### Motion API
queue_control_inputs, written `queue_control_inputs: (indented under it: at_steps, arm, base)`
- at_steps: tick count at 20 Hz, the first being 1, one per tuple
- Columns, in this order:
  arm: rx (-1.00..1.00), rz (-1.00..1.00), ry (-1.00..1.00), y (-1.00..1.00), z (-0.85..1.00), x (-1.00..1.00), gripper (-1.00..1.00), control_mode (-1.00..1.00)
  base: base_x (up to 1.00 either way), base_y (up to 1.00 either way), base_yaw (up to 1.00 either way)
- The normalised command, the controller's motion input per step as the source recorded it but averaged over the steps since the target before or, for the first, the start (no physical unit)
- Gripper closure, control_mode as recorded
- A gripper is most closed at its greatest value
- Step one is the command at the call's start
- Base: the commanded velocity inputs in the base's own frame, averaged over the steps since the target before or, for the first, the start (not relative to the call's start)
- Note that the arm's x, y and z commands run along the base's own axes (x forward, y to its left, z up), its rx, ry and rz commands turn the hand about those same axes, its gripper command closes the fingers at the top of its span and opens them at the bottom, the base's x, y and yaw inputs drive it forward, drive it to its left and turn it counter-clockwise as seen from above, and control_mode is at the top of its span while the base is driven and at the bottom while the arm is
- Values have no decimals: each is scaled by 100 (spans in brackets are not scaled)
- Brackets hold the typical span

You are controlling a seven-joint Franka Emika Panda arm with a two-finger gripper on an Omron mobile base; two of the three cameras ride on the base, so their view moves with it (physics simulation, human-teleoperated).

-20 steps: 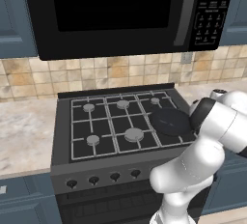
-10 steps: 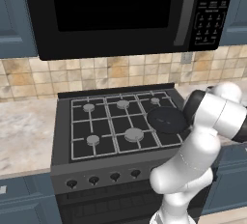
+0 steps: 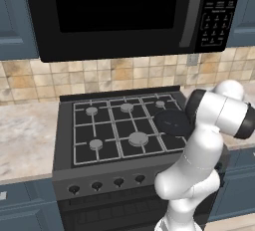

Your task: Place the pan on the front right burner on the stove. Then place the tomato and the onion in the pan and turn on the front right burner.

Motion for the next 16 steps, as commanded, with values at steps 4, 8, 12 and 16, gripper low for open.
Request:
queue_control_inputs:
  at_steps: [4,8,12,16]
  arm:
    - [0,0,1,0,0,0,-100,-100]
    - [0,0,0,0,22,-18,-100,-100]
    - [0,-3,-2,0,73,-28,-100,-100]
    - [1,-7,-2,0,77,-16,-100,-100]
  base:
    - [0,0,0]
    - [0,0,0]
    - [0,0,0]
    - [0,0,0]
